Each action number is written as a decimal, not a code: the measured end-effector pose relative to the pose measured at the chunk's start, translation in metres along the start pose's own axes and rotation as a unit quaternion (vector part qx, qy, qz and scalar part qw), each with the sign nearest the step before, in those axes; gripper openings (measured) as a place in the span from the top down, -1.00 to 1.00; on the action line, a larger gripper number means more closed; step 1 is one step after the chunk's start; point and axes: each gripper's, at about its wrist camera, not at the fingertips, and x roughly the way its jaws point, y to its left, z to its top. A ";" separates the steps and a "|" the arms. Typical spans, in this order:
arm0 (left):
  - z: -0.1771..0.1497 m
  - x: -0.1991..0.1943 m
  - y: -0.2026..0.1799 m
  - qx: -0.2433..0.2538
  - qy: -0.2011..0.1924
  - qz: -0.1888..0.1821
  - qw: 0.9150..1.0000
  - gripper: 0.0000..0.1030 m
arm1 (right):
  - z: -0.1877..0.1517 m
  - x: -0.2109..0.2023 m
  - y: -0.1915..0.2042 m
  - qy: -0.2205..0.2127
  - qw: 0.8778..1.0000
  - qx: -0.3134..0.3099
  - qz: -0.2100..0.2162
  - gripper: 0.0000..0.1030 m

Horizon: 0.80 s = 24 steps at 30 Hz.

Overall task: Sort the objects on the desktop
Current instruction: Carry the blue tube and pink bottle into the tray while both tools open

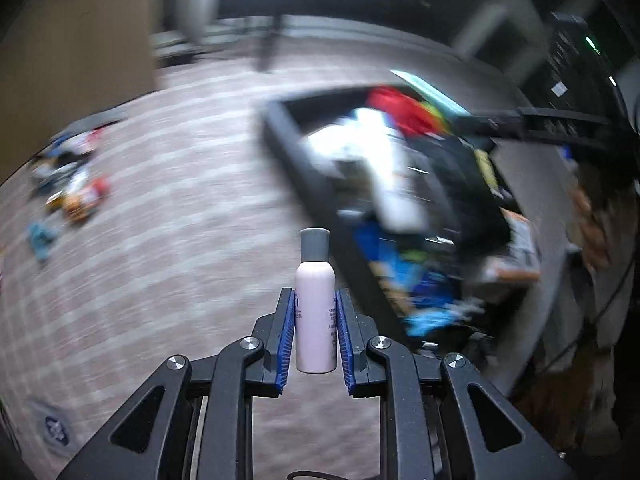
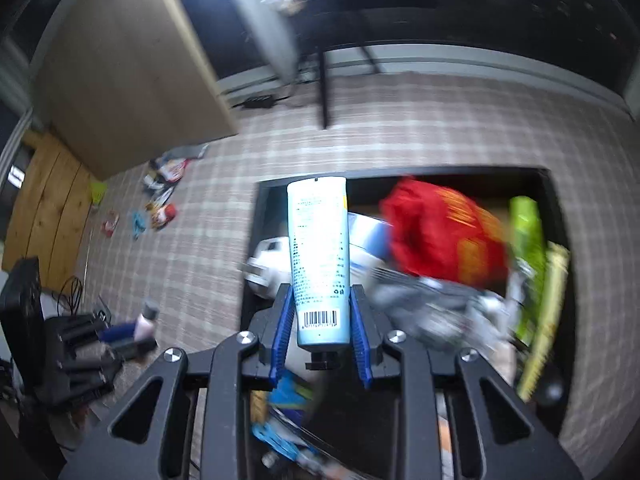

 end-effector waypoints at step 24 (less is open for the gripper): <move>0.001 0.034 -0.110 0.112 0.044 0.011 0.993 0.07 | -0.048 -0.063 -0.100 -0.028 0.994 0.079 -0.070 0.05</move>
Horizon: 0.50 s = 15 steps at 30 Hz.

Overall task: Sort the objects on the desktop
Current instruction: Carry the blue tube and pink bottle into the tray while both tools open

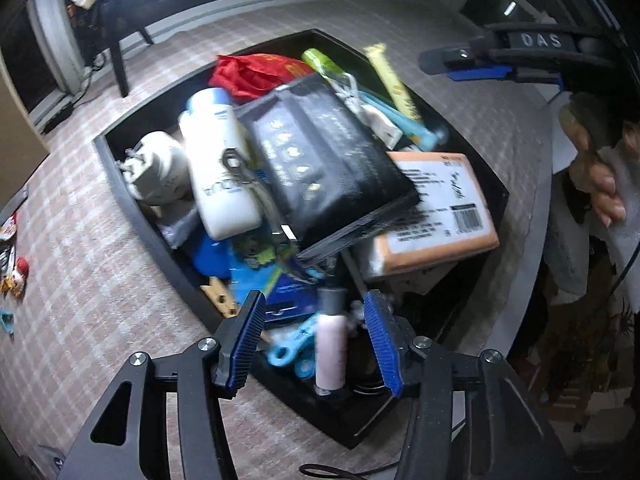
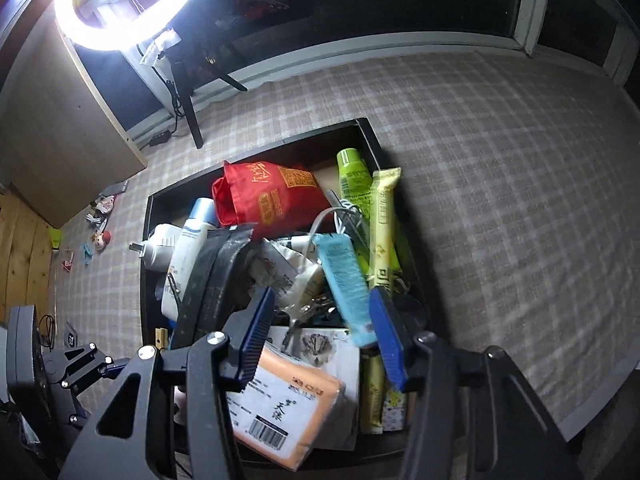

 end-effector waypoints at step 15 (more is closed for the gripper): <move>-0.029 -0.034 0.124 -0.129 -0.039 0.065 0.989 0.07 | 0.022 0.029 0.112 0.002 0.994 -0.106 0.017 0.05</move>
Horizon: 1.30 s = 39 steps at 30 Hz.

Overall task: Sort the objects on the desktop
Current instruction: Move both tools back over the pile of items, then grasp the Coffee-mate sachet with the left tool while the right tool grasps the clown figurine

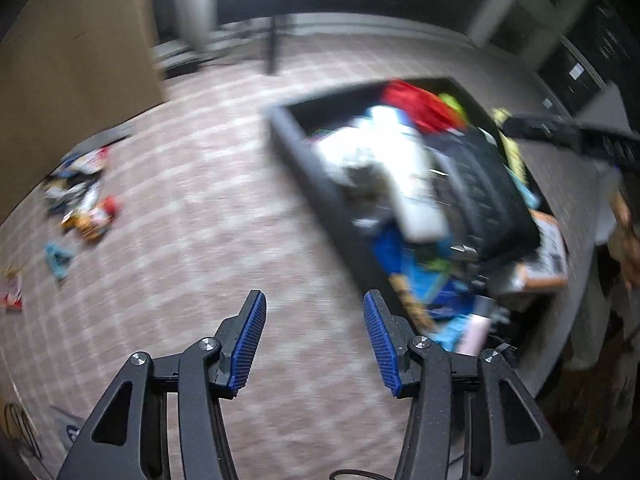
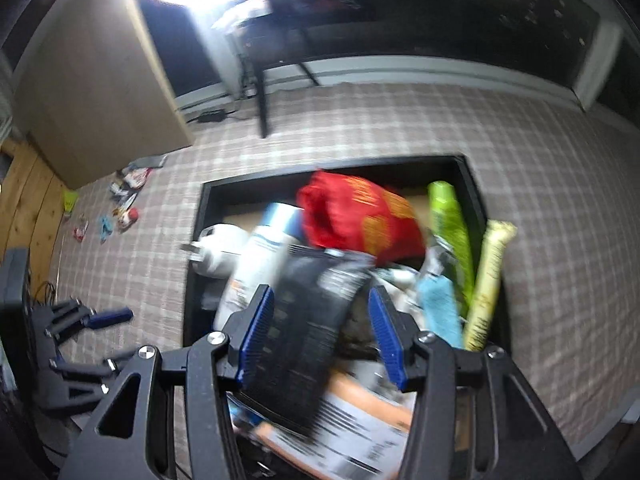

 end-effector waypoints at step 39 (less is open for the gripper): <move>-0.003 0.024 0.390 -0.186 0.026 0.098 0.977 -0.26 | 0.098 0.222 0.322 0.156 0.972 -0.165 0.061 -0.22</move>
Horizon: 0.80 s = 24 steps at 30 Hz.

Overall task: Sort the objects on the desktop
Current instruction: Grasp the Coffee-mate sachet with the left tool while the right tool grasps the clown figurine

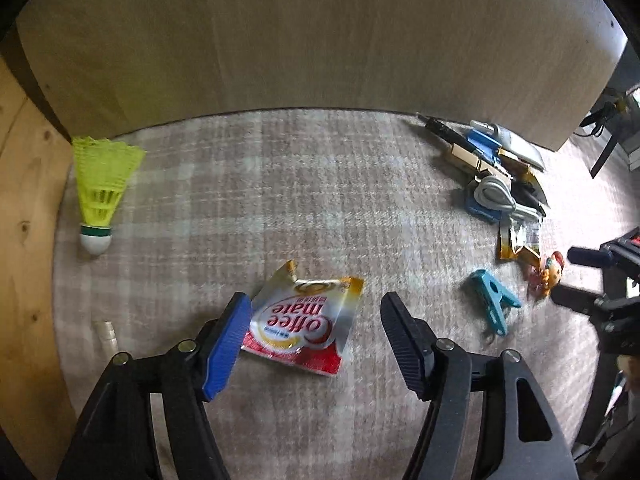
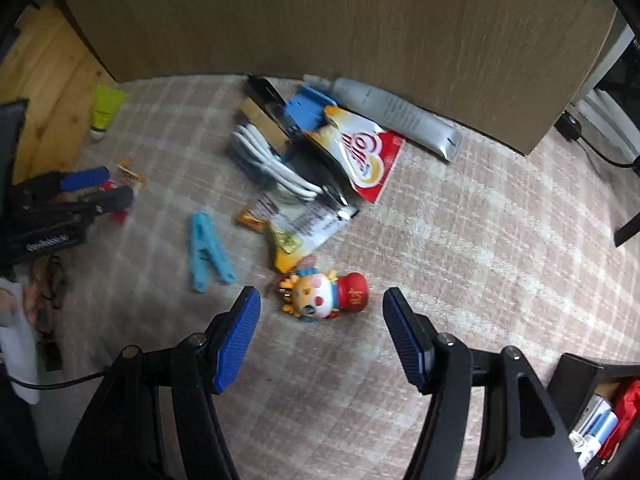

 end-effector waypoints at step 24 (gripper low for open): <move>0.003 0.014 0.027 -0.047 -0.032 -0.014 0.998 0.72 | -0.022 0.008 0.003 -0.012 1.000 -0.010 -0.027 0.05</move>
